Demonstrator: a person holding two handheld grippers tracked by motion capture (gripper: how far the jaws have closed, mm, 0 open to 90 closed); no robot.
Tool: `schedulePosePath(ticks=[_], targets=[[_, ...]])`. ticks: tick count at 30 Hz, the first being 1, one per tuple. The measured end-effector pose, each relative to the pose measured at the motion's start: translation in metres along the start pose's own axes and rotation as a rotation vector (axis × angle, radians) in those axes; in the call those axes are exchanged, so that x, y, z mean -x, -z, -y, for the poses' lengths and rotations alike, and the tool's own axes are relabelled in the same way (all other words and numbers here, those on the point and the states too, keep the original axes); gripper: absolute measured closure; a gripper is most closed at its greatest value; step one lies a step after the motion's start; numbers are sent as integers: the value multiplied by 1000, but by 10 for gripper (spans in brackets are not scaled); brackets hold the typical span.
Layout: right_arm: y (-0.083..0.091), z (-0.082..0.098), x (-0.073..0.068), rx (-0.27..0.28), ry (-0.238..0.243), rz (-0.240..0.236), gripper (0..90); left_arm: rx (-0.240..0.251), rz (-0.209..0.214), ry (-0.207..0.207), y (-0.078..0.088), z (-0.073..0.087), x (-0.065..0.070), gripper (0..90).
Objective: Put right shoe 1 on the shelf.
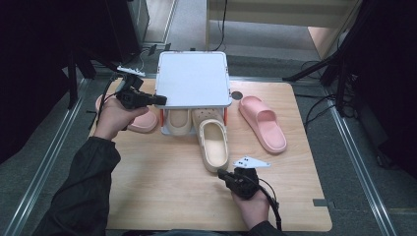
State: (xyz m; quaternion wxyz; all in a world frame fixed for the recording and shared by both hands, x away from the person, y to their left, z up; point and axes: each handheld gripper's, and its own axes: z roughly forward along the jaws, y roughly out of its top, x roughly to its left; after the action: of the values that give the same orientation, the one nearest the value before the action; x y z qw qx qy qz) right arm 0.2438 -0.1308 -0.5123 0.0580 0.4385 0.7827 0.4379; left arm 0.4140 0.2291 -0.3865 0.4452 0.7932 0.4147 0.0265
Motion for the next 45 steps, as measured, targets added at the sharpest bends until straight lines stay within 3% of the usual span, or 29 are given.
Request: schedulePosePath(ticks=[3,11,20,23,26,35,45], targets=[[-8,1,-1,-35,13,15,900,0,0,-1,0,0,0,840],[-20,1,6,-56,8,42,900,1,2,-5,0,0,0,841],[-27,-5,2,-52,25,19,900,3,8,-1,0,0,-1,843],[-29,-10,2,-39,33,22,900,4,8,0,0,0,-1,843],[-32,-20,7,-5,3,9,900,4,10,-3,0,0,-1,844],[-47,-39,11,-11,40,35,900,7,11,0,0,1,-2,844],[-69,-68,31,-10,27,57,900,8,12,1,-1,1,-2,844]])
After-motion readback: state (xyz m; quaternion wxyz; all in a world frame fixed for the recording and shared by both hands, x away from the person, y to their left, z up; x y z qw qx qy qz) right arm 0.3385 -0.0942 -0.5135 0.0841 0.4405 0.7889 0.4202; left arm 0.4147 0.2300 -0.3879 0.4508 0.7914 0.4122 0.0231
